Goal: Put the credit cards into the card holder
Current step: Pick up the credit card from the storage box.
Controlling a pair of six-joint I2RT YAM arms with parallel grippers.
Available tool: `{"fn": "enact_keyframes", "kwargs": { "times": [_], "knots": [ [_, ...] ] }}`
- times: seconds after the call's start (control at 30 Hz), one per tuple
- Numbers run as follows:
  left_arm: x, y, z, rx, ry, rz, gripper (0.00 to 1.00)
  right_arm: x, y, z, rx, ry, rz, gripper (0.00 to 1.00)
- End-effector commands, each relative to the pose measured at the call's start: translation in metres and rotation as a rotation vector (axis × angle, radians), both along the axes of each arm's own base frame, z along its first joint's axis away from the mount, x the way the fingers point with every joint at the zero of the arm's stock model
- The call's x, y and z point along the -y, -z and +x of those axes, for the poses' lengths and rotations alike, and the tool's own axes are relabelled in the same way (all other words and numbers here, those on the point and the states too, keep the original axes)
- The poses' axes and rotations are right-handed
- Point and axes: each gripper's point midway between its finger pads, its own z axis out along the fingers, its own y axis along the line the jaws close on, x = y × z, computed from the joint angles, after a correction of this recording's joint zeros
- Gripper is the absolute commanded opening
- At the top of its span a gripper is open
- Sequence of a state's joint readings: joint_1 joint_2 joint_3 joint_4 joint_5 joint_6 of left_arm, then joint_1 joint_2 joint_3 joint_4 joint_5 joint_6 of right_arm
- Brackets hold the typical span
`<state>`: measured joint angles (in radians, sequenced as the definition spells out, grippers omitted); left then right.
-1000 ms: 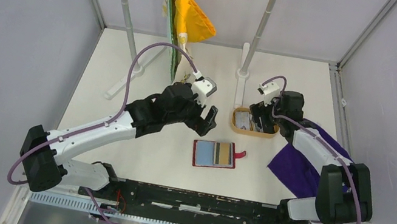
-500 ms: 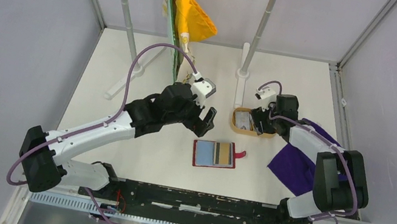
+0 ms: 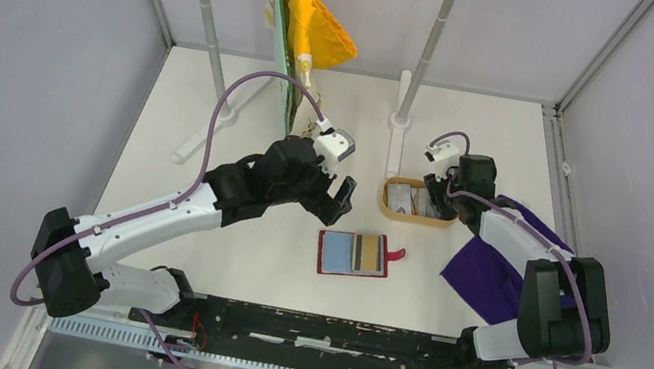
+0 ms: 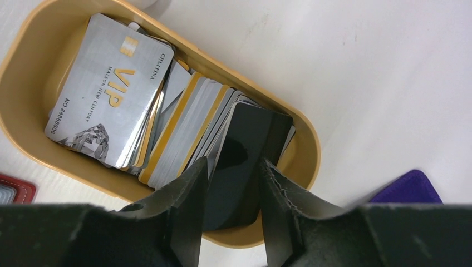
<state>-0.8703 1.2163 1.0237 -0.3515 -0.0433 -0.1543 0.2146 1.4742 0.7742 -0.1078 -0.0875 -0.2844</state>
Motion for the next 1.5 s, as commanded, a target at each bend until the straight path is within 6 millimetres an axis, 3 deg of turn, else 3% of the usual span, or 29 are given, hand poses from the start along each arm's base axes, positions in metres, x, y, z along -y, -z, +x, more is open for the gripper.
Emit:
{"fn": "enact_keyframes", "kwargs": {
  "times": [0.0,0.2,0.5,0.77,0.97,1.33,1.47],
  "knots": [
    [0.000,-0.018,0.007,0.077,0.025,-0.002,0.96,0.008,-0.031,0.016,0.090,0.037,0.002,0.42],
    [0.000,-0.017,0.007,0.074,0.025,0.001,0.96,0.019,-0.037,0.017,0.097,0.061,0.022,0.37],
    [0.000,-0.018,0.006,0.074,0.028,-0.003,0.96,0.031,-0.040,0.018,0.089,0.090,0.041,0.37],
    [0.000,-0.020,0.006,0.076,0.031,-0.009,0.96,0.041,-0.032,0.017,0.050,0.112,0.044,0.37],
    [0.000,-0.021,0.005,0.077,0.034,-0.013,0.96,0.039,-0.023,0.015,0.005,0.106,0.077,0.36],
    [0.001,-0.023,0.003,0.076,0.043,-0.019,0.96,0.039,-0.009,0.012,-0.067,0.123,0.165,0.16],
    [0.001,-0.024,0.003,0.079,0.044,-0.024,0.96,0.025,-0.004,0.007,-0.116,0.095,0.252,0.15]
  ]
}}
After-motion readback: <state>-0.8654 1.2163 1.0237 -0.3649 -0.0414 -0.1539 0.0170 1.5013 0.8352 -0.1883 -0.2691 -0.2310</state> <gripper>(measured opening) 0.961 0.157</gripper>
